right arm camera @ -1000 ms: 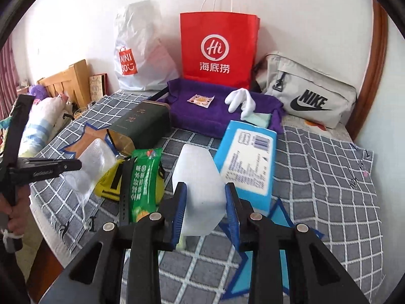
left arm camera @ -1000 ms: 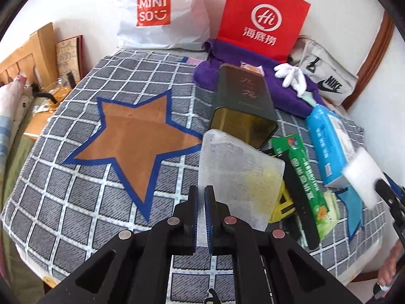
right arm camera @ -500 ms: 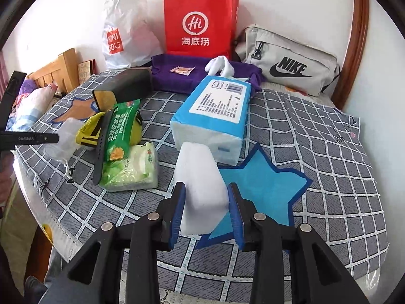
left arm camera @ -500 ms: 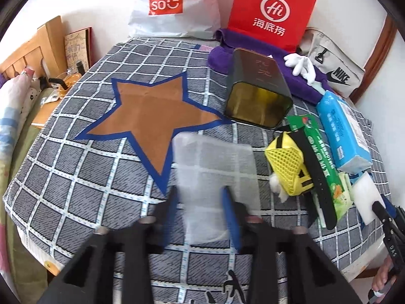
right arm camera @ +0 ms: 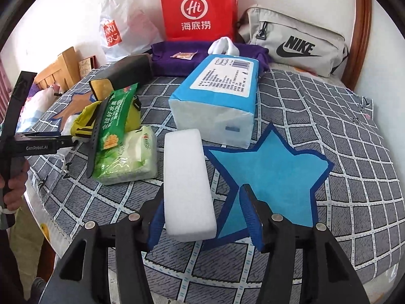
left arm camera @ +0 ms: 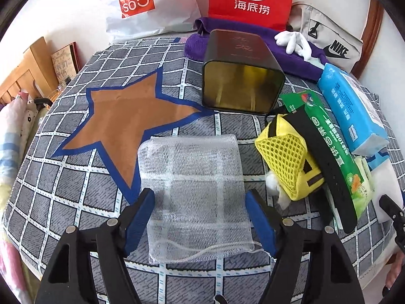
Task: Organize soft objects
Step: 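Grasp the white mesh bag with the left tool while the right tool grasps the sponge block, then carry the mesh bag with the left tool while the right tool carries the sponge to the towel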
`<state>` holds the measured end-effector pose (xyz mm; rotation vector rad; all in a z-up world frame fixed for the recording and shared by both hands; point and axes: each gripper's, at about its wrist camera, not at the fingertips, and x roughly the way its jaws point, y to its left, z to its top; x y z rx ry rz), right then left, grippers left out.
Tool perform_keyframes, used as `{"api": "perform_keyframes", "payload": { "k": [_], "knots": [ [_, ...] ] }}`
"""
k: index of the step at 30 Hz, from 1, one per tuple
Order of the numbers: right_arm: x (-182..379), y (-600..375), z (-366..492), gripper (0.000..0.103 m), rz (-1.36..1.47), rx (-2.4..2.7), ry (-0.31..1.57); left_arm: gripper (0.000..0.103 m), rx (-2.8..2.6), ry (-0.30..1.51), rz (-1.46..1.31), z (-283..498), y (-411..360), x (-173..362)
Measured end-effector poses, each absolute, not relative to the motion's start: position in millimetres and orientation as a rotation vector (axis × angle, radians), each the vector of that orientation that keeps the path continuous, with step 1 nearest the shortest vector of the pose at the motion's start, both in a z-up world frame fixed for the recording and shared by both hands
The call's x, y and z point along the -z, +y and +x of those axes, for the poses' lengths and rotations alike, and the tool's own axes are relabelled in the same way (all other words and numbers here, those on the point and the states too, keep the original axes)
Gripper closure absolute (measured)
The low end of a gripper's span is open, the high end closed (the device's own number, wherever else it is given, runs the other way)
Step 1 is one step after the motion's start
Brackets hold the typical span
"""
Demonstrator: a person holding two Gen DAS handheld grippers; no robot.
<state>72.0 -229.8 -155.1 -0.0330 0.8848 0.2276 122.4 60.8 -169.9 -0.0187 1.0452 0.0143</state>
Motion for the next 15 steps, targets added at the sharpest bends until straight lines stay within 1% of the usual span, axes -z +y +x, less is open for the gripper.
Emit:
{"api": "perform_keyframes", "payload": {
  "k": [1, 2, 3, 4, 6, 7, 8, 9, 15],
  "knots": [
    [155, -231, 73, 0.056, -0.023, -0.232, 0.885, 0.032, -0.019, 1.044, -0.023, 124, 62, 170],
    [155, -232, 73, 0.064, -0.010, -0.245, 0.887, 0.043, -0.028, 1.037, -0.028, 124, 64, 169],
    [154, -232, 74, 0.068, 0.004, -0.262, 0.890, 0.058, -0.038, 1.028, -0.035, 125, 67, 168],
    [152, -232, 75, 0.071, 0.016, -0.278, 0.894, 0.063, -0.042, 1.028, -0.043, 126, 70, 167],
    [149, -230, 74, 0.071, 0.001, -0.267, 0.886, 0.085, -0.033, 1.034, -0.071, 128, 77, 165],
    [148, -228, 75, 0.072, -0.009, -0.263, 0.881, 0.090, -0.019, 1.038, -0.087, 129, 80, 165],
    [146, -227, 75, 0.072, -0.014, -0.259, 0.879, 0.094, 0.000, 1.043, -0.110, 129, 83, 165],
    [144, -227, 76, 0.072, -0.015, -0.255, 0.874, 0.095, 0.017, 1.047, -0.133, 129, 86, 164],
    [129, -229, 81, 0.072, -0.001, -0.260, 0.851, 0.095, 0.022, 1.021, -0.151, 125, 87, 149]
  ]
}}
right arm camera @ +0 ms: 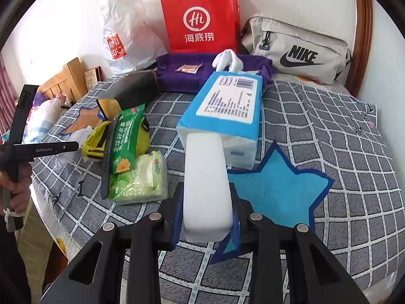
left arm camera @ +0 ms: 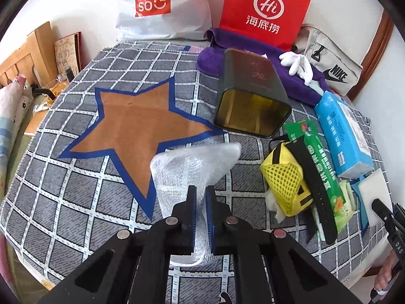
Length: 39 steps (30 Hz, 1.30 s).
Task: Organize soft objects
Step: 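Carry the mesh bag with the left tool while the right tool carries the sponge to the towel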
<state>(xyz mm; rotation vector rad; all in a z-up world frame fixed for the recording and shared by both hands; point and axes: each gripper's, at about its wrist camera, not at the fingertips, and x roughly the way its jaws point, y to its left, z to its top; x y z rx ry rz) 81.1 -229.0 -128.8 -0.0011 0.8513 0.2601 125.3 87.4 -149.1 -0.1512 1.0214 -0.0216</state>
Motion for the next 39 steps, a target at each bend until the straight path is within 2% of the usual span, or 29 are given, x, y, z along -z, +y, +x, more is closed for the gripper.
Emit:
{"api": "perform_keyframes", "payload": {
  "k": [10, 19, 39],
  "knots": [
    [91, -238, 90, 0.072, 0.023, -0.288, 0.799, 0.095, 0.032, 0.952, -0.165, 139, 84, 103],
    [58, -245, 131, 0.072, 0.045, -0.253, 0.770, 0.095, 0.038, 0.926, -0.140, 173, 68, 76],
    [38, -242, 249, 0.072, 0.052, -0.164, 0.758, 0.095, 0.003, 0.922, -0.078, 259, 39, 57]
  ]
}}
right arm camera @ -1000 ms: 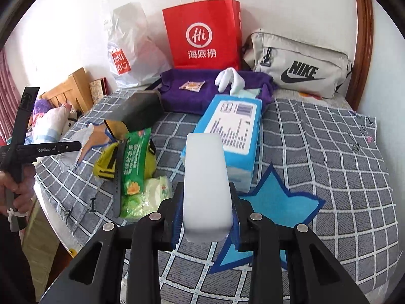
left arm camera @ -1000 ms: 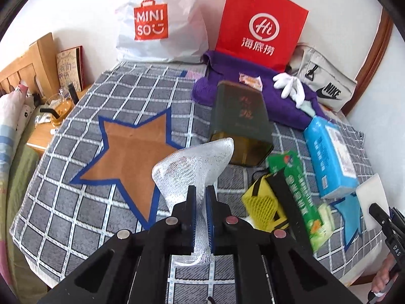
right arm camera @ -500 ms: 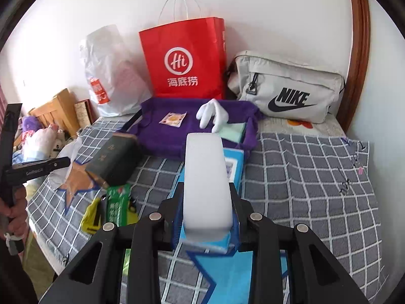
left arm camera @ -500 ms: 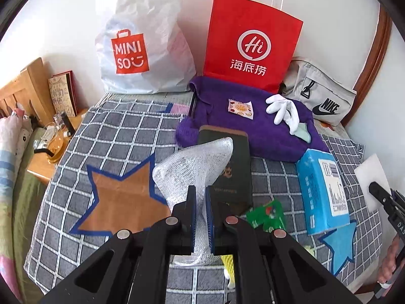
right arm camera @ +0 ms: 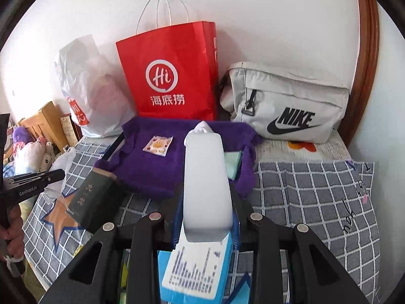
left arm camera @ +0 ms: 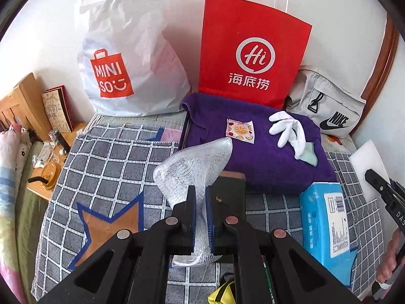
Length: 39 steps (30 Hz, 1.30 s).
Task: Organize soft objects
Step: 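Carry the mesh bag with the left tool while the right tool carries the sponge to the towel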
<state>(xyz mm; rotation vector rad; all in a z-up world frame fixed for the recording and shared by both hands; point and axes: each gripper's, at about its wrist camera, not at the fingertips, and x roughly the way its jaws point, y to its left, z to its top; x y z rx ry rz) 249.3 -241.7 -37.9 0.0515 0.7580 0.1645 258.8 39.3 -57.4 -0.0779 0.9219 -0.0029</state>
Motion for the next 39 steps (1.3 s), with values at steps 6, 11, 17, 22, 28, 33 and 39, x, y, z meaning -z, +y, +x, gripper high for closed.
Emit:
{"api": "perform_keyframes", "payload": {
  "k": [6, 11, 17, 22, 28, 33, 39],
  "knots": [
    [43, -241, 278, 0.072, 0.062, -0.162, 0.760, 0.095, -0.014, 0.929, -0.055, 281, 34, 59],
    [49, -242, 298, 0.072, 0.069, -0.173, 0.771, 0.095, -0.005, 0.938, -0.055, 300, 27, 64],
    [56, -243, 320, 0.072, 0.061, -0.176, 0.792, 0.095, 0.020, 0.966, -0.079, 323, 20, 74],
    [66, -239, 337, 0.072, 0.053, -0.189, 0.815, 0.095, 0.040, 0.982, -0.083, 343, 15, 83],
    [82, -228, 358, 0.072, 0.055, -0.250, 0.856, 0.095, 0.056, 1.007, -0.103, 366, 16, 93],
    [99, -215, 372, 0.072, 0.032, -0.313, 0.914, 0.095, 0.064, 1.027, -0.100, 384, 11, 101],
    [116, -207, 382, 0.072, -0.020, -0.324, 0.960, 0.095, 0.084, 1.065, -0.106, 405, 2, 114]
  ]
}}
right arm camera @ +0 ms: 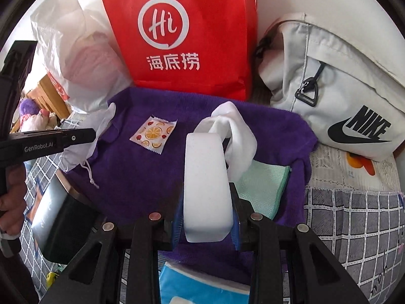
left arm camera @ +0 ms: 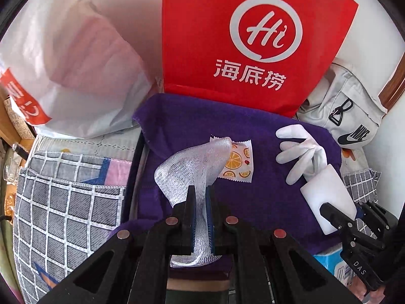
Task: Organize soft objects
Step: 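Carry the mesh bag with the left tool while the right tool carries the sponge to the towel, then open the left tool over the purple towel while the right tool releases the sponge there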
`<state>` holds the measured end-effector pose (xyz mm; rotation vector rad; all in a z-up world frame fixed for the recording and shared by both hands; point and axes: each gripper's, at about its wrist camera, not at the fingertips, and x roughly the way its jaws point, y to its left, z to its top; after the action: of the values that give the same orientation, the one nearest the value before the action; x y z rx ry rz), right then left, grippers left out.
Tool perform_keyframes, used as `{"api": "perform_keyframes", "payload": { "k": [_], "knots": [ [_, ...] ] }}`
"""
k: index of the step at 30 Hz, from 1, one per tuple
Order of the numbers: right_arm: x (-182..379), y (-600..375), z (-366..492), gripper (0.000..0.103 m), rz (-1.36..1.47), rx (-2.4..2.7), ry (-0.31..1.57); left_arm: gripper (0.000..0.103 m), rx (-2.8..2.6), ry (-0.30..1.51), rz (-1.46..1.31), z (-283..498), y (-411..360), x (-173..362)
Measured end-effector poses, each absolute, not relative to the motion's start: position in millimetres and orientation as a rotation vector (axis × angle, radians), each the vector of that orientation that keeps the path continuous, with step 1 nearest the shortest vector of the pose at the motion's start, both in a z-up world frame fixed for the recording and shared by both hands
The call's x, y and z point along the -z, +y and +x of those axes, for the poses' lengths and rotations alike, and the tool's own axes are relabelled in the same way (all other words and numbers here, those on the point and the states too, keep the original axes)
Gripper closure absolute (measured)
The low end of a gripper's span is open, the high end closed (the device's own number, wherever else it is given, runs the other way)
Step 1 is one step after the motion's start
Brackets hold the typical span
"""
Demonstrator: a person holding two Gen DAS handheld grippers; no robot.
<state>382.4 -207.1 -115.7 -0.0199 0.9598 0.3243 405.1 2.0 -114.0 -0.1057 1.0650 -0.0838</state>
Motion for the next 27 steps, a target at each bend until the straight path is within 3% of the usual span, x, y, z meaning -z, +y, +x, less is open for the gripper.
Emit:
{"api": "perform_keyframes", "payload": {
  "k": [11, 13, 15, 17, 18, 22, 27],
  "knots": [
    [128, -208, 399, 0.071, -0.035, -0.342, 1.005, 0.095, 0.089, 1.144, -0.091, 428, -12, 142],
    [129, -207, 402, 0.070, -0.038, -0.343, 1.006, 0.089, 0.088, 1.159, -0.089, 431, -14, 146],
    [130, -207, 402, 0.062, -0.043, -0.346, 1.008, 0.066, 0.083, 1.168, -0.101, 434, -12, 148],
    [131, -207, 403, 0.037, -0.052, -0.333, 1.005, 0.051, 0.081, 1.161, -0.115, 434, -11, 147],
    [130, -207, 403, 0.033, -0.054, -0.326, 1.000, 0.046, 0.080, 1.155, -0.113, 433, -10, 145],
    [123, -211, 397, 0.030, -0.042, -0.330, 0.972, 0.038, 0.050, 1.131, -0.067, 428, -11, 135],
    [111, -218, 385, 0.030, -0.021, -0.304, 0.949, 0.038, 0.025, 1.115, -0.060, 415, -8, 121]
  ]
}}
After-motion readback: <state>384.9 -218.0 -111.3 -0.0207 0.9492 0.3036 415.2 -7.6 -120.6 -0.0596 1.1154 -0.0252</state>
